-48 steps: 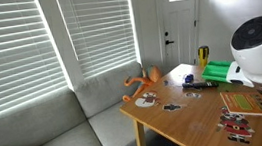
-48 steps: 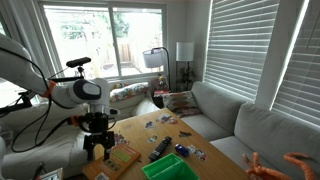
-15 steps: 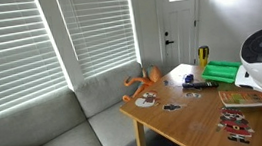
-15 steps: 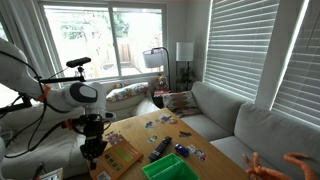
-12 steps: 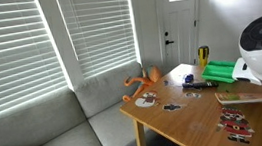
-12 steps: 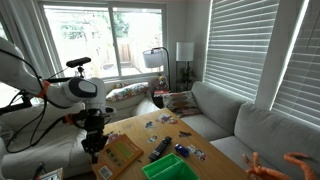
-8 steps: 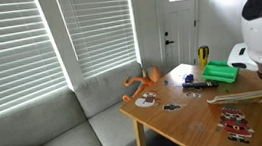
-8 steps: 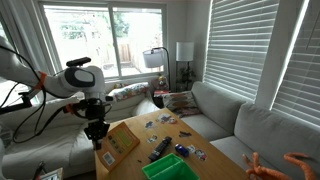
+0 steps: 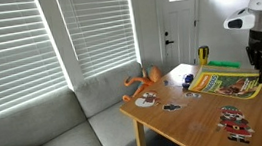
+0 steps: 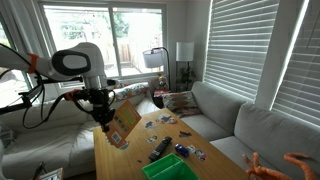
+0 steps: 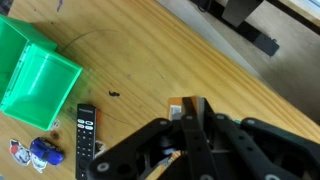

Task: Slide the book a little downwards on the table, pick up the book and flip it over

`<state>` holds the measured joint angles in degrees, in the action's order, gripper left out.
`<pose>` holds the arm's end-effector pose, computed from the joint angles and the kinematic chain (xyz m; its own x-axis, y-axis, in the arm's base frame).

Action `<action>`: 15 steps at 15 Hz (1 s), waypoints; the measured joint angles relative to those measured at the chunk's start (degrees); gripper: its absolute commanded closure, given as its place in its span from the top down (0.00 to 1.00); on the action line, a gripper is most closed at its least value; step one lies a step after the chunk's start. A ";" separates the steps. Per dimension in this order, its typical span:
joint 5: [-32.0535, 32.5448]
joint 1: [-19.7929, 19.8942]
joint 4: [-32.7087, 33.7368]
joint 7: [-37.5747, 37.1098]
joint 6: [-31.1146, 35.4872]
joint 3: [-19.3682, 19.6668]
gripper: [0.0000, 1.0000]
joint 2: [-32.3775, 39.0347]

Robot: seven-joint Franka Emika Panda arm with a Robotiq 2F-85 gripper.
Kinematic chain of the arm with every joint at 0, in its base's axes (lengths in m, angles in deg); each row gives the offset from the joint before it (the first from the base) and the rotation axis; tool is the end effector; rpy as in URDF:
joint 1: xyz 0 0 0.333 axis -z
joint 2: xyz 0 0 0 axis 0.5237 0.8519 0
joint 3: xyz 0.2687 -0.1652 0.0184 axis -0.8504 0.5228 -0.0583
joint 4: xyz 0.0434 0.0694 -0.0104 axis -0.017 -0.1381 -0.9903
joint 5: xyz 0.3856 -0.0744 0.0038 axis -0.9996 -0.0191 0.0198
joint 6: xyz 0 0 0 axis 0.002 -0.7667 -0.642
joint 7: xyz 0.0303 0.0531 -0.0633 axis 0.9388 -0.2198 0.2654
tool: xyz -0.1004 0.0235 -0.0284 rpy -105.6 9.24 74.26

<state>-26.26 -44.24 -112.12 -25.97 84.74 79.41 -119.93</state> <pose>0.3531 0.0799 0.4648 0.8358 0.5233 -0.1663 0.5491 -0.7963 0.2539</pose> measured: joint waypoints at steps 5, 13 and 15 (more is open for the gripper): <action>-8.88 0.78 -0.59 6.94 5.45 8.05 0.02 -0.96; -27.16 1.04 -1.87 16.25 2.90 16.30 0.02 0.15; -29.15 1.86 -1.86 16.94 0.28 17.18 0.02 0.98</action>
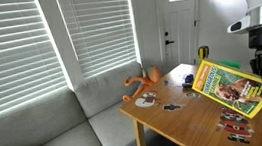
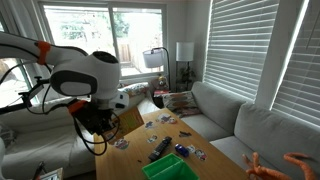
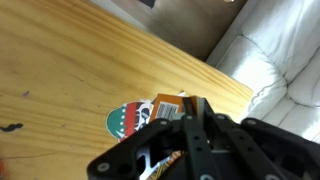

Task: Slide the book a little downwards on the table, pick up the book and flip it over

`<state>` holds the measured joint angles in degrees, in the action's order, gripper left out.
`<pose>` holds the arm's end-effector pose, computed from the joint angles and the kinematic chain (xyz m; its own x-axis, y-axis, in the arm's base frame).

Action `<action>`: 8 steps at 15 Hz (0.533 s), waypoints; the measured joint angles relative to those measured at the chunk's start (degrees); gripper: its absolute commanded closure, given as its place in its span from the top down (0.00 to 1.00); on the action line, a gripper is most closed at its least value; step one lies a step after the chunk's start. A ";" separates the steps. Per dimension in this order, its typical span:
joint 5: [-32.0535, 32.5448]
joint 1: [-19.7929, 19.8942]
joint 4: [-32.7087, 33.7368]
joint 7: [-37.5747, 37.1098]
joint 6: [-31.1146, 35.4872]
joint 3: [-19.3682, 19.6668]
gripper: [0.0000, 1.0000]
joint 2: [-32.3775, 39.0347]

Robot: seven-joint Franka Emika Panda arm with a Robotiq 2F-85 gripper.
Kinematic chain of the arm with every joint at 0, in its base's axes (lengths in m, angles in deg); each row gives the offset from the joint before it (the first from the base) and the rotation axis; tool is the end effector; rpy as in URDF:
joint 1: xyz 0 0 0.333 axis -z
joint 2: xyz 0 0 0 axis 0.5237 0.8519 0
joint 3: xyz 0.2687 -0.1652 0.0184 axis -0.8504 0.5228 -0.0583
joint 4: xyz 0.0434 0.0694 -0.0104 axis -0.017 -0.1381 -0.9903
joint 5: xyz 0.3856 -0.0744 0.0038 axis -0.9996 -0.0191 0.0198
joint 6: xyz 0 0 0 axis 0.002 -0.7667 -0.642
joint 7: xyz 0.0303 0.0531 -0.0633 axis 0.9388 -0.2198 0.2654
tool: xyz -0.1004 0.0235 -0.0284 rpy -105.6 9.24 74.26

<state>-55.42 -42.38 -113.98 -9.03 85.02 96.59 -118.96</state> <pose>0.3591 -0.0020 0.4396 0.9123 0.4091 0.0203 0.3872 -0.8451 -0.3687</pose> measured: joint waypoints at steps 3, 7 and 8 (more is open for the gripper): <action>-0.99 1.87 0.05 0.43 -3.57 0.52 0.02 1.40; -0.98 4.51 0.54 0.43 -6.63 0.49 0.04 3.24; -0.90 5.06 0.66 0.43 -7.30 0.40 0.14 3.63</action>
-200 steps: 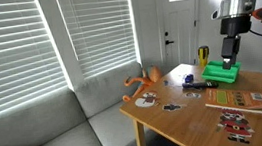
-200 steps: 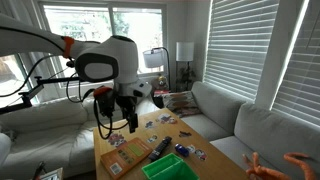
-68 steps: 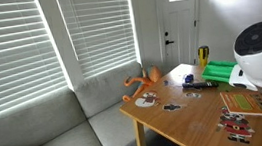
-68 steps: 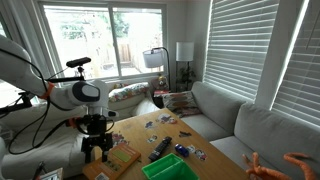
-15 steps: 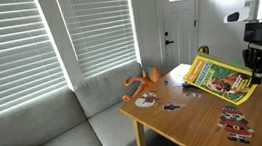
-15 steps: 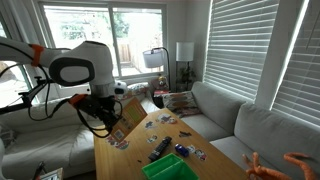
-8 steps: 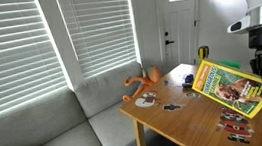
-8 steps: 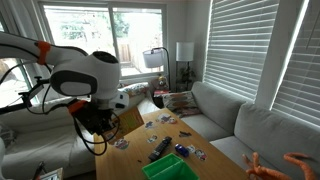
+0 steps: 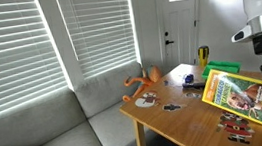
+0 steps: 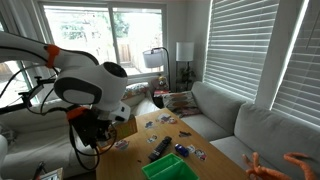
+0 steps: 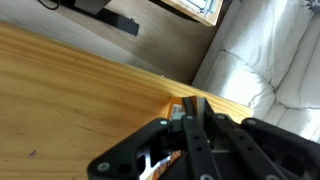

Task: Slide the book a little downwards on the table, pick up the book and flip it over

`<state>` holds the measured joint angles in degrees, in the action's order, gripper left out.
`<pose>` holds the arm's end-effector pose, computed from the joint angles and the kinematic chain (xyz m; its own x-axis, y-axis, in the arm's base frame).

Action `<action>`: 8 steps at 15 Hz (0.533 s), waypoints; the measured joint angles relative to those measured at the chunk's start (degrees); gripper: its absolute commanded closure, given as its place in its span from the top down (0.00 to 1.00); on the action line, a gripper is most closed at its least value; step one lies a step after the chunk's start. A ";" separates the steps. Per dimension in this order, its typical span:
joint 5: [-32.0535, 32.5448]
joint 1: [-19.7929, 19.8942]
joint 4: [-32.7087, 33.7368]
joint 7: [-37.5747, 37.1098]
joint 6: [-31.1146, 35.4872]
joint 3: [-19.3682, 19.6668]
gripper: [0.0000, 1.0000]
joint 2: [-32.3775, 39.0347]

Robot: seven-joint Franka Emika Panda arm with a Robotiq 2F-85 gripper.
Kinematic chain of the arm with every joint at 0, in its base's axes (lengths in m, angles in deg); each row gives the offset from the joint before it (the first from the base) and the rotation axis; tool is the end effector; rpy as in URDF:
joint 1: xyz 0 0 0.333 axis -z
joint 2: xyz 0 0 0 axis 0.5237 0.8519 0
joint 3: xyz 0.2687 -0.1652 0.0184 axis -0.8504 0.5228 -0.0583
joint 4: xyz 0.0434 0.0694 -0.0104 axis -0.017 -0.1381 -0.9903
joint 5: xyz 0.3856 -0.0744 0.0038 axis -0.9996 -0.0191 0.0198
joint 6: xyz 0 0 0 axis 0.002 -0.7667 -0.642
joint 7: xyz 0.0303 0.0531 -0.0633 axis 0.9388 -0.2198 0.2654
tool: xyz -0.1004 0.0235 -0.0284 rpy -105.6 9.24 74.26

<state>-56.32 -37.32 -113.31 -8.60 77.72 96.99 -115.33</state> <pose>0.3510 -0.0293 0.4159 0.9245 0.3612 -0.1216 0.2729 -0.8502 -0.4503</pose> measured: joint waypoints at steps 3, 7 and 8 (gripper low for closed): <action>0.81 1.72 0.40 -0.36 -1.93 -0.43 0.20 1.35; 3.62 3.85 1.13 -2.40 -2.20 -1.70 0.52 3.01; 4.56 4.20 1.36 -3.18 -2.20 -2.17 0.60 3.33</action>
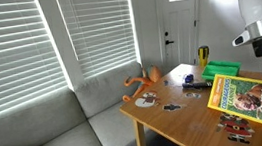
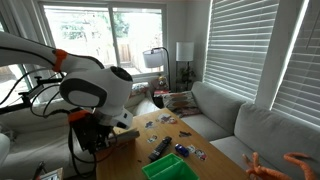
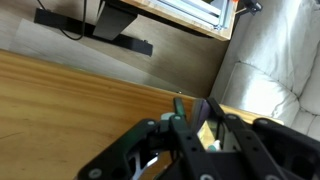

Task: Slide the book a little downwards on the table, pick up the book and flip it over

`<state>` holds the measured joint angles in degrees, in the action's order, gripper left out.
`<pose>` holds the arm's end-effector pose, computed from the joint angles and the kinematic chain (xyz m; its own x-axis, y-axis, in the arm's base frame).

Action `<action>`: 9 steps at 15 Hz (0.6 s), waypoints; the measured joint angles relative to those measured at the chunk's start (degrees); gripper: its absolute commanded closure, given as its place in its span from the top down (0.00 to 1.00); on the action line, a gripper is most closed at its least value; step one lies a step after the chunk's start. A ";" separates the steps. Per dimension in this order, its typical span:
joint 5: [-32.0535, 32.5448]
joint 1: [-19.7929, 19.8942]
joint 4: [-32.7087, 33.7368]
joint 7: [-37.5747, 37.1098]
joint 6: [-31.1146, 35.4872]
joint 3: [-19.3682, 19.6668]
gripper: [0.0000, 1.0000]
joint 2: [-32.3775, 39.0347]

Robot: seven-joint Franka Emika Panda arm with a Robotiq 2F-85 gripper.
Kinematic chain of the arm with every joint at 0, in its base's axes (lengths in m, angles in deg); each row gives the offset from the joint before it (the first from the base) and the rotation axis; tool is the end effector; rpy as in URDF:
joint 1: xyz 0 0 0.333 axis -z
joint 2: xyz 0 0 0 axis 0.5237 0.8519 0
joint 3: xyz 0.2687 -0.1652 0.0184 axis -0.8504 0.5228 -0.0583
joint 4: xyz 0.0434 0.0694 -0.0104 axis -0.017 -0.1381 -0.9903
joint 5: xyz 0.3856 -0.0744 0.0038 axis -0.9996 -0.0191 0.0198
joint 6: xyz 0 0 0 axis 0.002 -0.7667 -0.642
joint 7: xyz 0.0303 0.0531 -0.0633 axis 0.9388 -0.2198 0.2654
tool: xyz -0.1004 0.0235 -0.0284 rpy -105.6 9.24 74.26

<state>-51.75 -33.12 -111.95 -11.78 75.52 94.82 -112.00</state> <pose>0.3528 -0.0487 0.4030 0.9213 0.3040 -0.2425 0.1968 -0.9023 -0.3835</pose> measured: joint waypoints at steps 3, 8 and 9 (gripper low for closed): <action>2.90 0.51 0.71 -2.54 0.00 -1.51 0.80 0.58; 8.34 0.64 2.07 -7.41 0.00 -5.06 1.00 0.88; 9.43 0.64 2.33 -8.46 0.00 -5.89 1.00 0.91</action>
<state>-42.32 -32.48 -109.62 -20.24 75.52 88.93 -111.09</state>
